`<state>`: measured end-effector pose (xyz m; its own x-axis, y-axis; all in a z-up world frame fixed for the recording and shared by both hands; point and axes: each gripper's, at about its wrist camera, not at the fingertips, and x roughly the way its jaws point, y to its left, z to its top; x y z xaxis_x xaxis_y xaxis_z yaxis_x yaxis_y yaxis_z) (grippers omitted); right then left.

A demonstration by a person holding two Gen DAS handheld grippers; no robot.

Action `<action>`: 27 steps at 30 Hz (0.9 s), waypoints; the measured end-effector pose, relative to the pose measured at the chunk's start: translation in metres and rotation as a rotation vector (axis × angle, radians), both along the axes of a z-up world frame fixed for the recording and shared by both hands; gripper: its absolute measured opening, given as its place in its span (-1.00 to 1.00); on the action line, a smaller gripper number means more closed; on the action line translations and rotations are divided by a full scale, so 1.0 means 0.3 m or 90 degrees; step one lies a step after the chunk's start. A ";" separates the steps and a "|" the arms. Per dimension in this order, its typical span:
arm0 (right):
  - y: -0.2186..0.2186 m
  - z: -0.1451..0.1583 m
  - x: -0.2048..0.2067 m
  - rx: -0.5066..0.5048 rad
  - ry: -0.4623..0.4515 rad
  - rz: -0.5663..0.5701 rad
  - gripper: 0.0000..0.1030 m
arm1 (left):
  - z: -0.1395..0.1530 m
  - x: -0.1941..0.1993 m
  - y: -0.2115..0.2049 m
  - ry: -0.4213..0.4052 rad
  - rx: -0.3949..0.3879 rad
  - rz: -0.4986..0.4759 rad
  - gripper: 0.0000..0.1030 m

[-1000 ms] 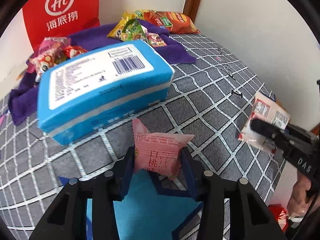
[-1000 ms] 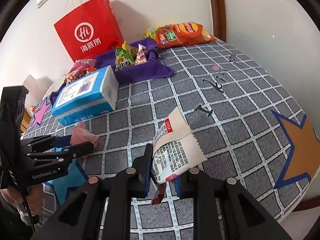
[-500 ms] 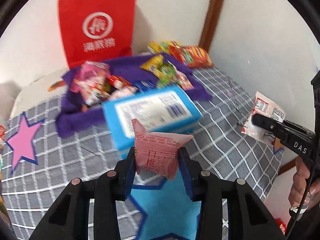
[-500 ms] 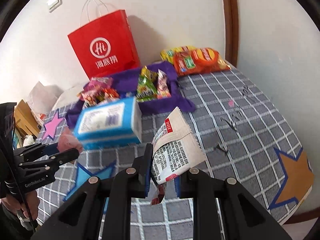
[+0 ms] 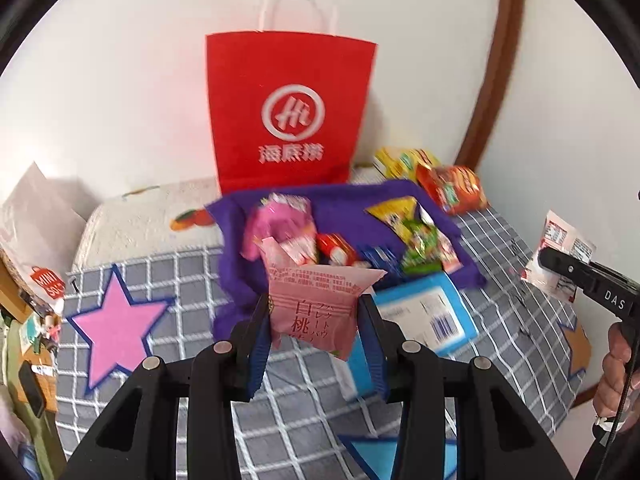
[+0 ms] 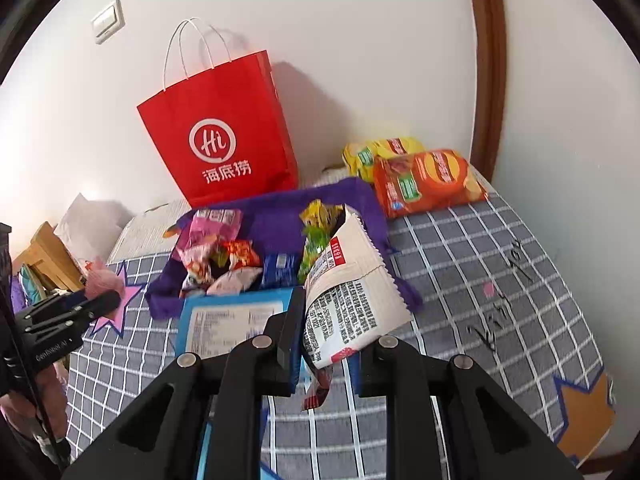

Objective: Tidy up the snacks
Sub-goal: 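Carry both packets onto the purple towel and open both tools to release them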

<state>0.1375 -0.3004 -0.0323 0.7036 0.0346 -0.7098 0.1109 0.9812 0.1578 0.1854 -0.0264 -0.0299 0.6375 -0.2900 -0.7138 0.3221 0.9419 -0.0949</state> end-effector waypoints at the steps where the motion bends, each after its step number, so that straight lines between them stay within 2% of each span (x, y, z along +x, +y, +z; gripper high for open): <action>1: 0.000 0.003 0.021 0.001 0.000 0.003 -0.64 | 0.007 0.016 0.007 -0.003 0.000 0.005 -0.24; 9: 0.000 -0.018 0.187 -0.021 0.010 0.017 -0.64 | 0.014 0.148 0.036 0.001 -0.010 0.025 -0.24; 14: -0.010 -0.051 0.293 0.008 0.019 0.030 -0.64 | -0.010 0.215 0.026 0.006 -0.014 0.027 -0.23; 19: 0.026 -0.091 0.392 0.007 0.020 0.052 -0.64 | -0.044 0.276 0.009 0.014 -0.013 0.024 -0.23; 27: 0.060 -0.192 0.542 0.036 0.061 0.072 -0.64 | -0.097 0.343 -0.005 0.025 -0.021 0.020 -0.23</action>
